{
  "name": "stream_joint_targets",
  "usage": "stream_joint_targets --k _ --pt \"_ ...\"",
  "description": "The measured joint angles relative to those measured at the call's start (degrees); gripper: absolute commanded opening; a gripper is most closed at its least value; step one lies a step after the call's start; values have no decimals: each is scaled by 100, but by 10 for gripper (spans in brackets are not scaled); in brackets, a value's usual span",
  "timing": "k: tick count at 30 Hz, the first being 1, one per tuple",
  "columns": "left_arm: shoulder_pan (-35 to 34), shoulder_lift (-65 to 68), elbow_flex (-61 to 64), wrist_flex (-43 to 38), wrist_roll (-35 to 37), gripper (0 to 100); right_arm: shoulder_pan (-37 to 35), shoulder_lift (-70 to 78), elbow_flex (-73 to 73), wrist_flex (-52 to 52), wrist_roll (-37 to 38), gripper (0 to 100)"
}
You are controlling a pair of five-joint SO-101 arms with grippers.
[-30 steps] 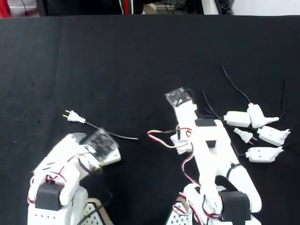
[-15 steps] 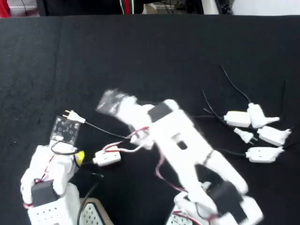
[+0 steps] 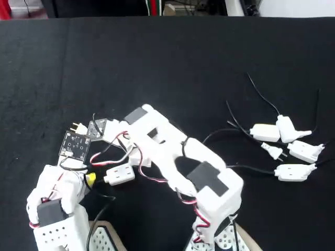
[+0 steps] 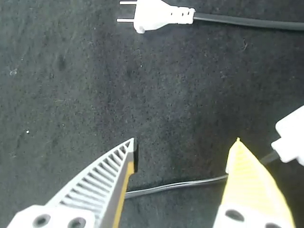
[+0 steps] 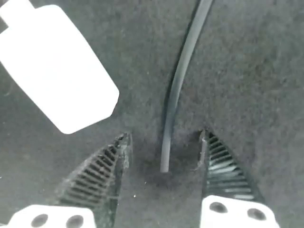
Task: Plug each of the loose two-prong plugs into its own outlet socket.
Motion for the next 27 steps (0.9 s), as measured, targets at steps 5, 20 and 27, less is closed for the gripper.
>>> stream_joint_targets --k 5,20,27 --pt "0 0 0 0 0 303 88 281 -255 -9 369 36" --pt "0 0 0 0 0 303 1064 352 -484 782 1547 11" --pt "0 0 0 0 0 303 1556 352 -721 835 1591 11"
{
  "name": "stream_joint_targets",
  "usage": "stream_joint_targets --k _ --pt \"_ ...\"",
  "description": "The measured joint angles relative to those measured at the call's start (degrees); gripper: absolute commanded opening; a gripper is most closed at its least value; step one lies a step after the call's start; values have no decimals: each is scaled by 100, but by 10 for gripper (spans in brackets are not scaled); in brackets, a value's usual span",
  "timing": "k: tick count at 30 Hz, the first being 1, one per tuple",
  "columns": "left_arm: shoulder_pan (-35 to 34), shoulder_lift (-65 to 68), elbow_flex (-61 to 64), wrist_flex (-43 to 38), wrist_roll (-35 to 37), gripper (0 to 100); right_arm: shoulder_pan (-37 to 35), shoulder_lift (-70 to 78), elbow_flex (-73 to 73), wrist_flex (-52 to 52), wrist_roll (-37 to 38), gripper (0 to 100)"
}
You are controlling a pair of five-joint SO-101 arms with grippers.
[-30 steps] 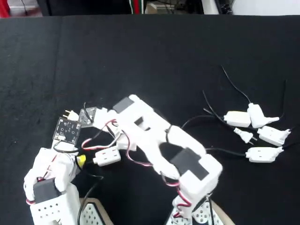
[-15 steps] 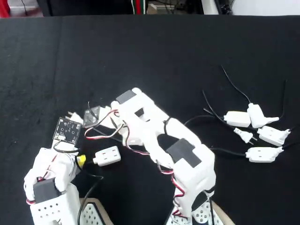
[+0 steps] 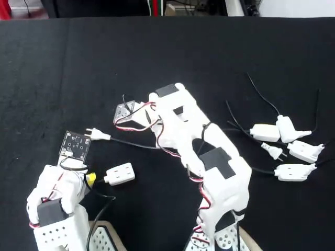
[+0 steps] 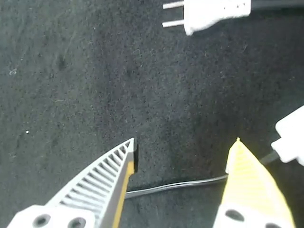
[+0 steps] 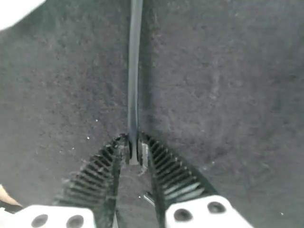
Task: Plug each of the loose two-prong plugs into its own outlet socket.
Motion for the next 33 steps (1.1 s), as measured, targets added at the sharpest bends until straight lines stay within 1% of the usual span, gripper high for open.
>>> stream_joint_targets --k 3,5,10,14,17,21,23,24,26,28,30,33 --pt "0 0 0 0 0 303 123 0 -53 0 18 11" --pt "0 0 0 0 0 303 352 0 -53 26 176 11" --pt "0 0 0 0 0 303 1407 -88 -53 422 949 11" --pt "0 0 26 0 -132 303 2312 -325 -255 563 1459 21" --pt "0 0 26 0 -158 303 2664 -369 -431 633 1662 87" --pt "0 0 26 -9 -167 303 2725 -369 -554 642 1705 255" --pt "0 0 26 -9 -167 303 2725 -369 -686 642 1574 318" --pt "0 0 26 -9 -167 303 2725 -369 -782 642 1442 330" --pt "0 0 26 -9 -167 303 2725 -369 -967 659 1134 321" --pt "0 0 26 -9 -167 303 2664 -369 -1213 862 598 299" --pt "0 0 35 -9 -167 303 2400 -369 -1407 1125 35 274" --pt "0 0 62 -9 -167 303 1697 -369 -1486 1178 -255 266"
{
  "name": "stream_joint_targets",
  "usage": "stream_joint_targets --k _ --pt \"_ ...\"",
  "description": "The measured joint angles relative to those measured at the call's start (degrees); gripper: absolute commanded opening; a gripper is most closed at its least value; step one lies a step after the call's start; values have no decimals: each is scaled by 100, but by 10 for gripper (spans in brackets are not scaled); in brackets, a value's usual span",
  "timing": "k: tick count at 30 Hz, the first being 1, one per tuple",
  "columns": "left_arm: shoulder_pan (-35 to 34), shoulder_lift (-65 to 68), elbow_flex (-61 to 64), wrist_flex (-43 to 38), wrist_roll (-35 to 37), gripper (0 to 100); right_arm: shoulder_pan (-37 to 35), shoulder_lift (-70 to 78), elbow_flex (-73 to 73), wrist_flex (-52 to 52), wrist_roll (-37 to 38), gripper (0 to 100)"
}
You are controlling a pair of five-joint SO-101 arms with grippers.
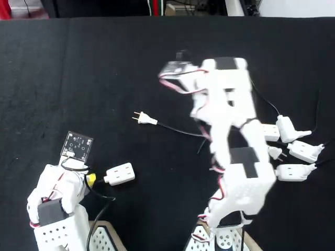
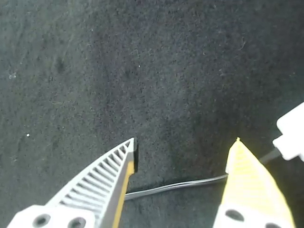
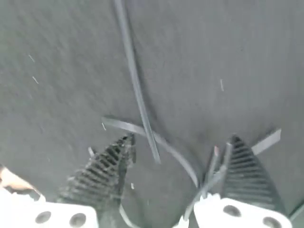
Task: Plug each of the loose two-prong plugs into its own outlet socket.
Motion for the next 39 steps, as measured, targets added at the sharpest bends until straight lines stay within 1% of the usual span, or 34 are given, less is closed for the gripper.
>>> stream_joint_targets --k 4,7,10,13,15,17,20,21,23,27,30,34,39 --pt "0 0 0 0 0 303 -1064 220 -9 -738 -422 364" --pt "0 0 0 0 -9 303 -1626 809 -167 -1292 -712 442" --pt "0 0 0 0 -9 303 -2048 1538 -651 -1451 -862 465" --pt "0 0 0 0 -9 303 -2215 2330 -1310 -1345 -888 429" --pt "0 0 0 0 -9 303 -2215 2787 -1864 -1046 -897 361" --pt "0 0 0 0 -9 303 -2215 3200 -2470 -633 -897 251" --pt "0 0 0 0 -9 303 -2207 3745 -3543 -35 -897 44" --pt "0 0 0 0 -9 303 -2189 3877 -3833 149 -897 10" --pt "0 0 0 0 -9 303 -2145 4123 -4413 492 -905 25" --pt "0 0 0 0 -9 303 -2119 4352 -5099 844 -897 12" --pt "0 0 0 0 -9 303 -2163 4352 -5073 862 -501 12" --pt "0 0 0 0 -9 303 -2136 4009 -4325 862 123 12" --pt "0 0 0 0 -9 303 -2145 3042 -2769 862 1327 12"
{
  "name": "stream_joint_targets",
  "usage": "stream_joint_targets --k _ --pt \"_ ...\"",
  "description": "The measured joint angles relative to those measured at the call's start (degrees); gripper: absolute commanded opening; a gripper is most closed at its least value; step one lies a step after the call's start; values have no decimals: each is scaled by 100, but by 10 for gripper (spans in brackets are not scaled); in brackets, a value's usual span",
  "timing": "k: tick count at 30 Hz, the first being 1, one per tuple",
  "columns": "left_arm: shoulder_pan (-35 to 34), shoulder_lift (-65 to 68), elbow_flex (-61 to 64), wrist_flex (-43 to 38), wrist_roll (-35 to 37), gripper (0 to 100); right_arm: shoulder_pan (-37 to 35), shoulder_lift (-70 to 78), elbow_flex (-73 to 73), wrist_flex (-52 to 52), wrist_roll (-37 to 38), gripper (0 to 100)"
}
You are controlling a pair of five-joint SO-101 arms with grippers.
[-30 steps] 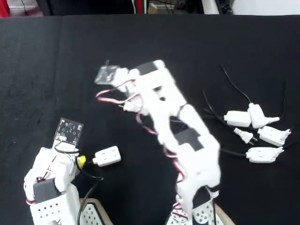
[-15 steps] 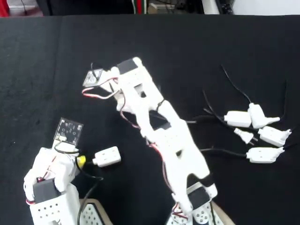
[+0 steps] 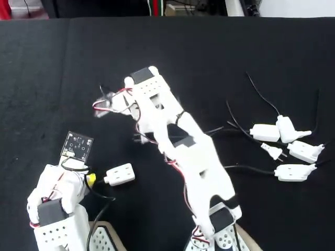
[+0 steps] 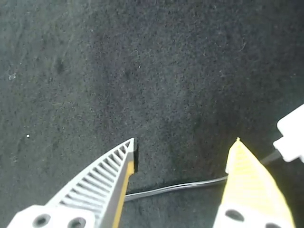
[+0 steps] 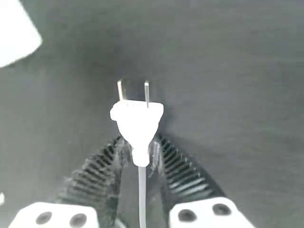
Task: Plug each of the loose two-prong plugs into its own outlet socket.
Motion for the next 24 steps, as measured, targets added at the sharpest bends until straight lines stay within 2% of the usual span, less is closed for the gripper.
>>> stream_joint_targets --k 4,7,13,16,19,22,24 --pt "0 0 44 0 0 303 123 -949 1187 0 1073 14" --pt "0 0 44 0 0 303 167 -1433 1837 0 1354 27" --pt "0 0 44 0 0 303 299 -1582 2154 -35 1389 243" --pt "0 0 44 0 0 303 475 -1582 2154 -44 1160 290" --pt "0 0 44 0 0 303 765 -1626 2119 -26 967 295" --pt "0 0 44 0 0 303 1055 -1837 2119 0 202 293" --pt "0 0 44 0 0 303 1090 -1987 2136 0 -633 293"
